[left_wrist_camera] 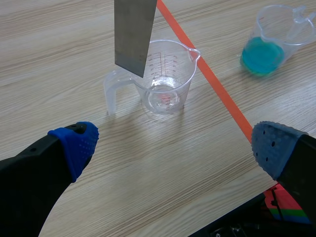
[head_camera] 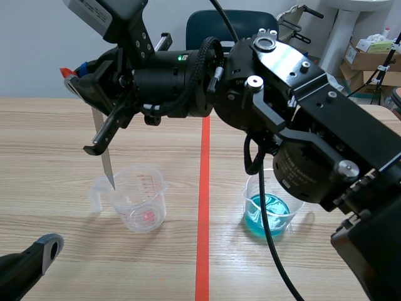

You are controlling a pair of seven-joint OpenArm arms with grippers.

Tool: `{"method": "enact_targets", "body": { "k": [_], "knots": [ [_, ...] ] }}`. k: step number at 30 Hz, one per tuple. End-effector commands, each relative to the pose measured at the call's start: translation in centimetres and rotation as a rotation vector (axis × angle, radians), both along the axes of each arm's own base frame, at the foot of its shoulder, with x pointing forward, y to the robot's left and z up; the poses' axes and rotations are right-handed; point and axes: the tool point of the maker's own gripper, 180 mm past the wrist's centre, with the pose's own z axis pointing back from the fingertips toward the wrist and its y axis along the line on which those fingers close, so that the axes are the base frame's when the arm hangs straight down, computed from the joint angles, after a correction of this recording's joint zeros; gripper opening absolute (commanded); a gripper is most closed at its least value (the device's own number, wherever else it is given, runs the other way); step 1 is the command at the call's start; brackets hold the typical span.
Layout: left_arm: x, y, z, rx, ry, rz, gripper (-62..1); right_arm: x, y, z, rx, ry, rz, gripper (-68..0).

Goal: Do the redox reaction experiment

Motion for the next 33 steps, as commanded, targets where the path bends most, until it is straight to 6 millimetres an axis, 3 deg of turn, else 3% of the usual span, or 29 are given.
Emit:
{"method": "enact_targets", "body": {
  "k": [1, 22, 33],
  "knots": [
    [0.2, -0.2, 0.4, -0.020, -0.016, 0.003, 1.4, -0.1, 0.1, -0.5, -0.015, 0.005, 0.006, -66.5],
    [0.2, -0.2, 0.4, -0.019, -0.016, 0.003, 1.4, -1.4, 0.2, 4.7, 0.066, -0.122, 0.040, -66.5],
    [0.2, -0.2, 0.4, -0.019, -0.016, 0.003, 1.4, -2.0, -2.1, 8.8, 0.155, -0.185, 0.036, -66.5]
  ]
}}
